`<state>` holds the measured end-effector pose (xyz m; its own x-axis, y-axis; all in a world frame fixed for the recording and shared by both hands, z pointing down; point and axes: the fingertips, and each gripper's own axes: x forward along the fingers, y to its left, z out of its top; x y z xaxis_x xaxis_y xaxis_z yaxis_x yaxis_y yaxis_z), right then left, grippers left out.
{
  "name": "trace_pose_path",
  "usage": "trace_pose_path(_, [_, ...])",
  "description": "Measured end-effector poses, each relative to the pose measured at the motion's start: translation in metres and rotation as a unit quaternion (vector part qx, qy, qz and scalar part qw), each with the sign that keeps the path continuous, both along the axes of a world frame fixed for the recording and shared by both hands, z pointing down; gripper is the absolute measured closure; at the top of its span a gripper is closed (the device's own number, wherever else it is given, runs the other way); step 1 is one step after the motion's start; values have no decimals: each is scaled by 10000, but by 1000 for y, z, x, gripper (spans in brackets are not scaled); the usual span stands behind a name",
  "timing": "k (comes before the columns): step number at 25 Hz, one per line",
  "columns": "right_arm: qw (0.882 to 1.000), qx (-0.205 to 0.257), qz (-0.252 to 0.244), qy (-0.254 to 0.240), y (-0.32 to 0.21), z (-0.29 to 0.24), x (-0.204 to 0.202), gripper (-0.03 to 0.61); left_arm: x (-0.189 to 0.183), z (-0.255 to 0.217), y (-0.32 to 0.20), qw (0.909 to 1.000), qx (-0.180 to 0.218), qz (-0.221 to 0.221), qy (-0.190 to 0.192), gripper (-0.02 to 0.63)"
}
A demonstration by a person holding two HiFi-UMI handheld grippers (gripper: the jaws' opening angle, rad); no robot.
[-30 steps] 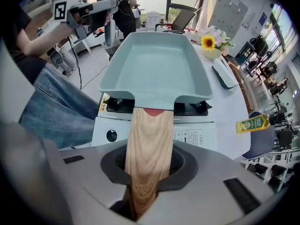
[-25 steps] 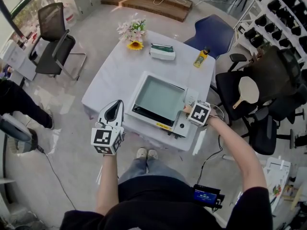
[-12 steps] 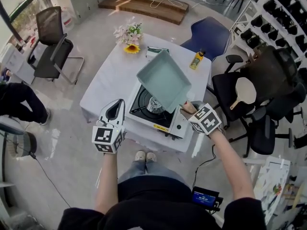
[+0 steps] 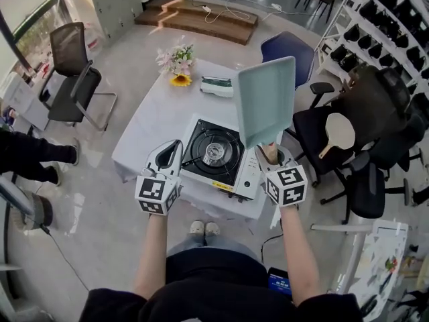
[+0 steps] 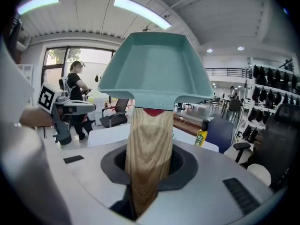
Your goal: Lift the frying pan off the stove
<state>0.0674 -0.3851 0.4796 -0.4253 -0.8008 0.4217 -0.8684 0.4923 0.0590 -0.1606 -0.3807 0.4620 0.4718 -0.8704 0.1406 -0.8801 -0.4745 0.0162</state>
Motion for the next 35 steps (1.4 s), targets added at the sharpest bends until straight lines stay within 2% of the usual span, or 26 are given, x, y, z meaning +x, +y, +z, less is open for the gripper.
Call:
trace_pose_path(7, [9891,897,875,-770,16,-28,17,502,8,-18,-5,9998,182,112,5,594])
trace_pose_path(12, [9762,1561,1251,-842,39,-42,31,502,18,-23,-1,9995,261,183,61,594])
trace_pose_path(15, [9701,1811,1373,-856,49,-49,35,502,24,-25,-2,9992,301,241,60,594])
trace_pose_path(21, [9641,1981,1518,-909,65,-48,37,502,39,-30,1,9986,374,369,46,594])
trace_pose_path(35, [9591,1855,1803,-1148,76,-37,49,503,45,-34,9,9981,426,441,-20,594])
